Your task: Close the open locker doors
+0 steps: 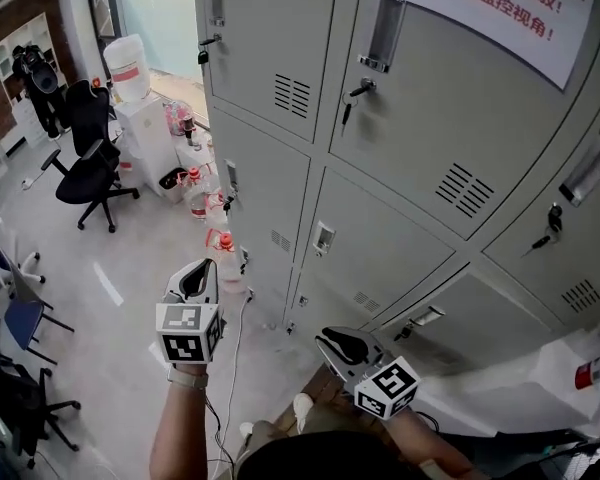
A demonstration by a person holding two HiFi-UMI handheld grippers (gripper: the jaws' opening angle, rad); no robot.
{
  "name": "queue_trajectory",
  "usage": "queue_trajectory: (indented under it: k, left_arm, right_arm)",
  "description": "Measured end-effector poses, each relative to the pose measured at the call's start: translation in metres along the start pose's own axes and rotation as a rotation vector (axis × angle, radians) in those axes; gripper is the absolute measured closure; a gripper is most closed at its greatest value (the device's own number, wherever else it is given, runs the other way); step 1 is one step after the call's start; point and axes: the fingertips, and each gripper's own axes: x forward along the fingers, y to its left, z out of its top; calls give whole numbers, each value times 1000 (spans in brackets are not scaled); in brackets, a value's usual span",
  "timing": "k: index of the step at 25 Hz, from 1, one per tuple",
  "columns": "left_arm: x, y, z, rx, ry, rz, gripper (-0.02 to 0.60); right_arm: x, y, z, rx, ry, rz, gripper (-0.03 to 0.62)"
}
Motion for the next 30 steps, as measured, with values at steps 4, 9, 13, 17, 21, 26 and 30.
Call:
queue_trajectory:
  k: [4, 9, 13, 17, 21, 26, 30]
  left_arm:
    - [-44, 5, -9, -20, -21, 2, 573]
    - [-98, 6, -13, -7, -61, 11, 574]
    - [-142, 7, -21, 12, -85, 22, 574]
    - [-181, 4, -26, 16, -131, 36, 574]
    - [-215, -4, -22, -12, -177, 39, 574]
    - [-248, -11, -18, 0, -223, 63, 573]
    - [-270, -13, -15, 2, -262, 83, 572]
  right_arm:
    - [17, 26, 7, -19, -9, 66, 517]
    - [37, 59, 16, -40, -18, 150, 517]
    - [51, 88, 25, -57, -28, 219, 517]
    - [61, 116, 37, -91, -40, 285, 518]
    - [66, 143, 48, -112, -57, 351, 517]
    - [65, 174, 63, -147, -87, 423, 517]
    - [61, 196, 75, -199, -121, 472, 517]
